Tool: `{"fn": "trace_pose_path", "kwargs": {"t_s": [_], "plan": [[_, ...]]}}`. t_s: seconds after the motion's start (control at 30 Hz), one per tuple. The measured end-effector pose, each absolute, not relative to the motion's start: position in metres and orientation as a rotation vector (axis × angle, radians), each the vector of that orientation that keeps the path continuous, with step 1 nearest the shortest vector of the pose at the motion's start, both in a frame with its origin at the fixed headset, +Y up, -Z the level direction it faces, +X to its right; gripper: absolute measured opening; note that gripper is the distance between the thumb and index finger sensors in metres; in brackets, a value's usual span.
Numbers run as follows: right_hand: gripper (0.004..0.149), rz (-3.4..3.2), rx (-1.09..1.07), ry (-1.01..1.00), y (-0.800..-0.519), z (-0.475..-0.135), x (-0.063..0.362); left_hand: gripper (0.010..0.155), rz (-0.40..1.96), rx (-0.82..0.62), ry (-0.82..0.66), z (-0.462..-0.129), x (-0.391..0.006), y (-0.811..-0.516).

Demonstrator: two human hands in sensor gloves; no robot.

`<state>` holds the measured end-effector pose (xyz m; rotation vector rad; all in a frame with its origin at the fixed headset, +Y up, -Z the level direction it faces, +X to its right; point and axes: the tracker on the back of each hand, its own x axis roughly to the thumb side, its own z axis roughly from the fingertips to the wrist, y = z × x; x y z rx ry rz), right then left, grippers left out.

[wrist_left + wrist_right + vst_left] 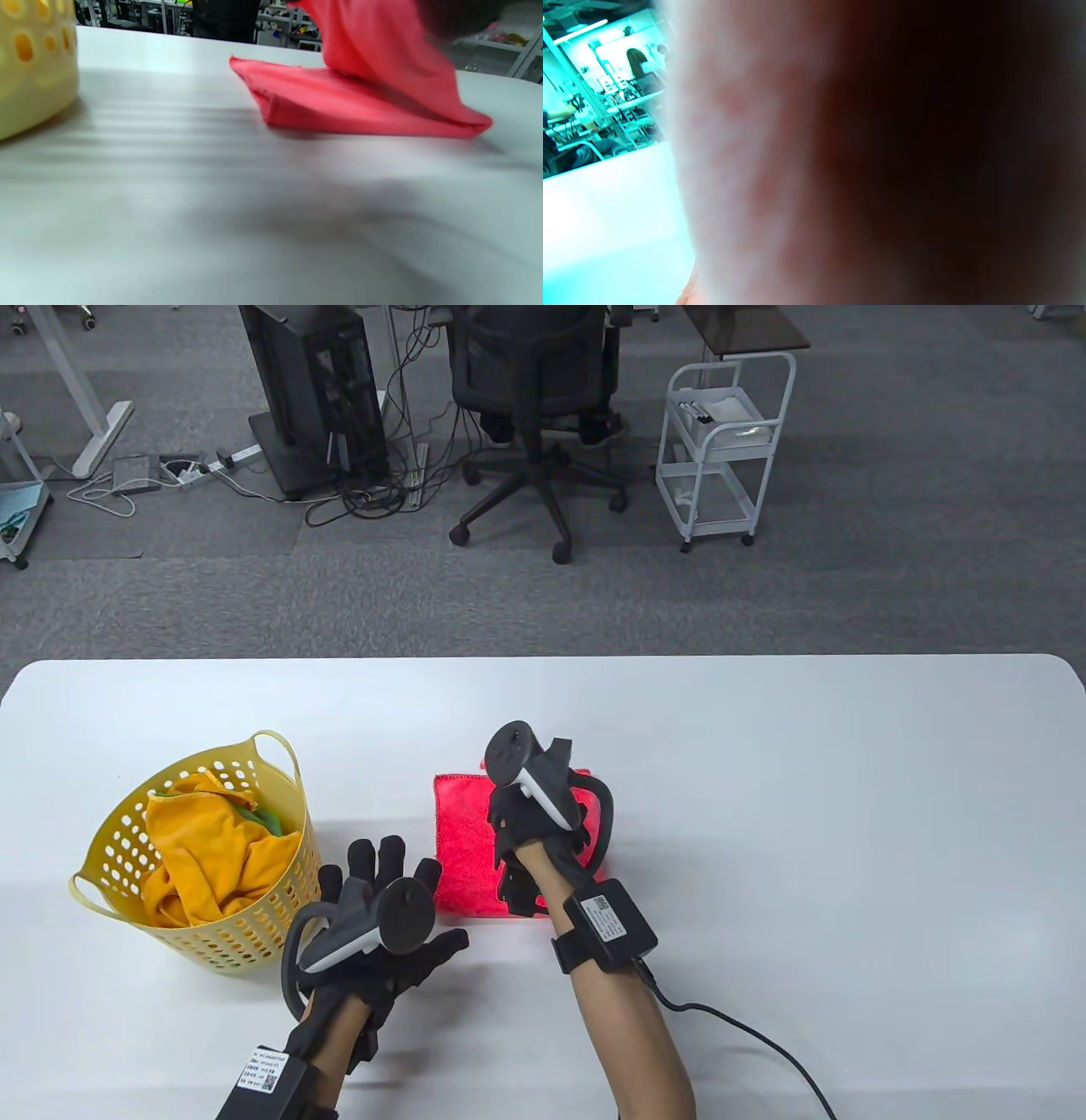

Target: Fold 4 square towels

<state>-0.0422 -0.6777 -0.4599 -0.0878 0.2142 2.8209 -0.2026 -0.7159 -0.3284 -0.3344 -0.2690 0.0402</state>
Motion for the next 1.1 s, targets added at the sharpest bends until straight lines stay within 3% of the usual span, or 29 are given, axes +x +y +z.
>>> {"fn": "trace_pose_path", "kwargs": {"t_s": [0.2,0.37,0.5,0.67,0.9,1.1], "plan": [[0.052,2.836,-0.061,0.305,-0.703,-0.471,-0.066,0.09,0.042,-0.343,-0.269,-0.329,-0.202,-0.717],[0.077,2.472,0.063,0.697,-0.722,-0.484,-0.065,0.089,0.055,-0.347,-0.274,-0.329,-0.203,-0.715],[0.07,2.428,0.078,0.724,-0.722,-0.49,-0.059,0.089,0.045,-0.356,-0.273,-0.33,-0.202,-0.716],[0.061,2.362,0.177,0.598,-0.709,-0.49,-0.045,0.089,0.044,-0.348,-0.277,-0.329,-0.2,-0.716],[0.058,2.694,0.014,0.438,-0.693,-0.49,-0.009,0.09,0.032,-0.343,-0.274,-0.329,-0.199,-0.716],[0.07,2.995,-0.369,0.567,-0.714,-0.489,0.03,0.089,0.033,-0.332,-0.27,-0.33,-0.199,-0.716]]}}
